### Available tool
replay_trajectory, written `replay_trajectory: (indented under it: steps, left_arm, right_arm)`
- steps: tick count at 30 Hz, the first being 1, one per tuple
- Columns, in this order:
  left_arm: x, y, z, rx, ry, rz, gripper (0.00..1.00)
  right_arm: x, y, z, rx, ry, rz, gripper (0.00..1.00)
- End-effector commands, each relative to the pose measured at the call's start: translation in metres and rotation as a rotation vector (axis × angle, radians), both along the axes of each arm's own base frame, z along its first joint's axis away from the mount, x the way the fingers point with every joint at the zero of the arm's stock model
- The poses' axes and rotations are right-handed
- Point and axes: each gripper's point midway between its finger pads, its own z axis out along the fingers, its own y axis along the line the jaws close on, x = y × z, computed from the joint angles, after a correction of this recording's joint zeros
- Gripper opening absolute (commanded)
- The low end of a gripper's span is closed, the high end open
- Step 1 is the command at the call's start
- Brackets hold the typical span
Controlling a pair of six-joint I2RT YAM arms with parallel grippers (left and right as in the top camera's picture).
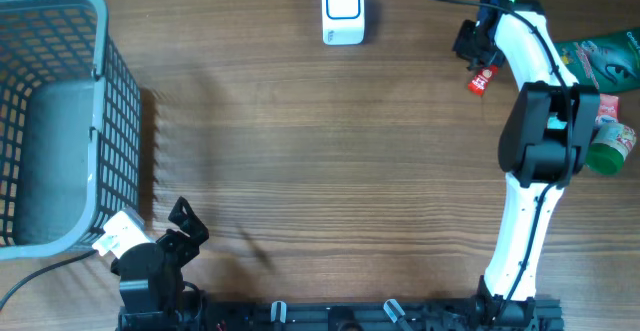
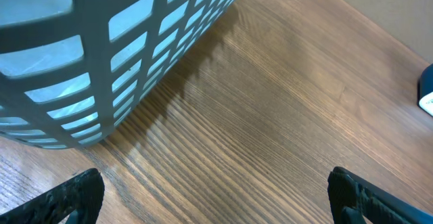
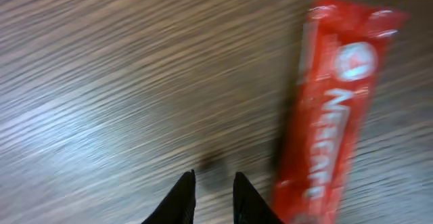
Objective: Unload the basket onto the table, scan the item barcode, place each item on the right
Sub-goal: 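Carry the red stick right and drop it with the other items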
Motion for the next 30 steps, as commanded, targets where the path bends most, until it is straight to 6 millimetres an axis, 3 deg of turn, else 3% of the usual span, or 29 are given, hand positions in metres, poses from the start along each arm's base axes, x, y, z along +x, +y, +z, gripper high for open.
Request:
replay_trajectory:
  steps: [1, 4, 11, 13, 15, 18, 20, 22, 24, 27, 30]
  left_arm:
    - [0.0, 0.002, -0.002, 0.003, 0.0, 0.01, 1.0]
    - [0.0, 0.002, -0.001, 0.003, -0.001, 0.01, 1.0]
    - [0.0, 0.002, -0.002, 0.003, 0.0, 0.01, 1.0]
    - [0.0, 0.002, -0.002, 0.003, 0.0, 0.01, 1.0]
    - [0.0, 0.002, -0.002, 0.003, 0.0, 0.01, 1.0]
    - [0.0, 0.002, -0.001, 0.003, -0.001, 0.01, 1.0]
    - [0.0, 0.002, -0.002, 0.003, 0.0, 0.01, 1.0]
    - [0.0, 0.002, -0.001, 0.003, -0.001, 0.01, 1.0]
    - [0.0, 0.002, -0.001, 0.003, -0.001, 0.01, 1.0]
    - [0.0, 0.002, -0.002, 0.003, 0.0, 0.01, 1.0]
    - [0.0, 0.002, -0.001, 0.003, -0.001, 0.01, 1.0]
  right_arm:
    - [-0.005, -0.029, -0.007, -0.088, 0.018, -0.069, 0.24]
    - [-0.02, -0.05, -0.011, -0.114, 0.068, -0.108, 0.23]
    - [-0.055, -0.138, -0.009, -0.199, 0.131, -0.278, 0.23]
    - [-0.063, -0.158, -0.01, -0.183, 0.128, -0.318, 0.11]
    - [-0.058, -0.151, -0.009, -0.113, 0.113, -0.261, 0.05]
    - [-0.036, -0.106, 0.011, 0.106, 0.02, -0.156, 0.21]
    - [-0.023, -0.065, 0.051, 0.233, -0.067, -0.08, 0.29]
    - [-0.02, -0.026, 0.115, 0.274, -0.163, -0.021, 0.33]
    - [-0.029, 0.002, 0.175, 0.272, -0.249, 0.016, 0.51]
    - [-0.071, 0.042, 0.266, 0.273, -0.363, 0.086, 0.52]
    - [-0.119, 0.066, 0.326, 0.269, -0.444, 0.148, 0.54]
